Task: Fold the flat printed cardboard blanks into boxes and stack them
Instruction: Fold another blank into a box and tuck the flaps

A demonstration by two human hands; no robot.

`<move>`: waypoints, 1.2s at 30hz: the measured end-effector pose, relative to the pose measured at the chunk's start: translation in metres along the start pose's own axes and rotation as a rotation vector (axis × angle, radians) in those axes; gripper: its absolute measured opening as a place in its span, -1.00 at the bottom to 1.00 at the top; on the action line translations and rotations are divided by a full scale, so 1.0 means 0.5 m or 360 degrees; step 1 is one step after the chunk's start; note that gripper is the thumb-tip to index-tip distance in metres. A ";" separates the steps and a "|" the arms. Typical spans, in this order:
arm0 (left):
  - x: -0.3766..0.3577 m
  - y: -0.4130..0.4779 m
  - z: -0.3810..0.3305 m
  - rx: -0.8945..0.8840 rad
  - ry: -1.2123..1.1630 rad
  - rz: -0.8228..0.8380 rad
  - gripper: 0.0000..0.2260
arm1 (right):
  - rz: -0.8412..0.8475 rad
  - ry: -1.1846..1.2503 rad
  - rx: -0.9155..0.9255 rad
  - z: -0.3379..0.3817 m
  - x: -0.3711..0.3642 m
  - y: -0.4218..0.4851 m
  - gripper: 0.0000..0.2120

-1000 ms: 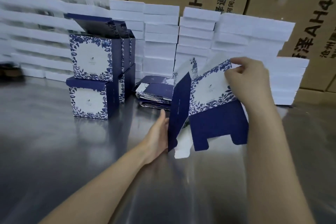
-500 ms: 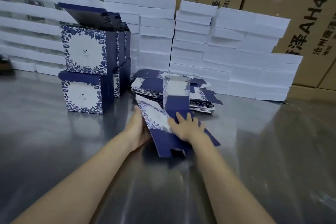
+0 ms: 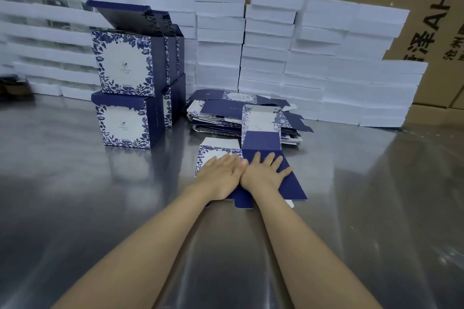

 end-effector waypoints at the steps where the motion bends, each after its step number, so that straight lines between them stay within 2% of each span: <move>1: 0.001 0.002 0.003 0.0067 0.0022 -0.0015 -0.50 | 0.0015 0.0035 0.0025 -0.001 0.001 -0.001 -0.40; 4: 0.013 0.014 0.032 0.0307 0.0111 -0.0050 -0.46 | 0.0001 0.0139 0.0107 -0.026 0.003 -0.002 -0.37; 11: 0.031 -0.004 0.113 0.0625 0.0278 0.0003 -0.39 | -0.0073 0.0095 0.0119 -0.086 0.008 -0.009 -0.28; 16: 0.028 0.000 0.121 0.0641 0.0306 0.0029 -0.41 | -0.0140 0.0096 0.0110 -0.087 -0.004 -0.017 -0.30; 21: 0.031 -0.006 0.124 0.0578 0.0209 -0.0108 -0.43 | -0.0227 0.0233 0.0176 -0.082 -0.001 -0.023 -0.40; 23: 0.047 -0.012 0.121 0.0596 -0.0135 -0.0330 -0.51 | -0.0455 0.0522 0.0287 -0.088 0.012 -0.026 -0.56; 25: 0.072 -0.020 0.114 0.0678 -0.0743 -0.0692 -0.61 | -0.0636 0.1154 0.0402 -0.091 0.031 -0.040 -0.74; 27: 0.093 -0.027 0.113 0.0784 -0.1390 -0.0873 -0.65 | -0.0718 0.1593 0.0524 -0.095 0.047 -0.052 -0.74; 28: 0.103 -0.029 0.112 0.0790 -0.1770 -0.0858 -0.62 | -0.0728 0.1735 0.0580 -0.096 0.052 -0.054 -0.74; 30: 0.116 -0.031 0.109 0.0635 -0.2528 -0.0648 -0.54 | -0.0623 0.2114 0.0722 -0.099 0.051 -0.053 -0.80; 31: 0.117 -0.030 0.111 0.0556 -0.2715 -0.0570 -0.54 | -0.0501 0.2265 0.0799 -0.098 0.049 -0.053 -0.74; 33: 0.111 -0.027 0.107 0.0470 -0.2566 -0.0492 -0.61 | -0.0246 0.2268 0.0949 -0.094 0.041 -0.055 -0.50; 36: 0.081 -0.021 0.097 0.0497 -0.2051 -0.0495 -0.73 | -0.0169 0.1969 0.1095 -0.077 0.032 -0.060 -0.30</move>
Point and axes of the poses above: each hand's wrist, its own y-axis towards the middle knuckle, its own x-axis out of the back of the hand, z = x × y, the point moved 2 cm from there along y, towards the middle knuckle, and after that the axes turned 7 degrees about x, right-handed, at the moved point
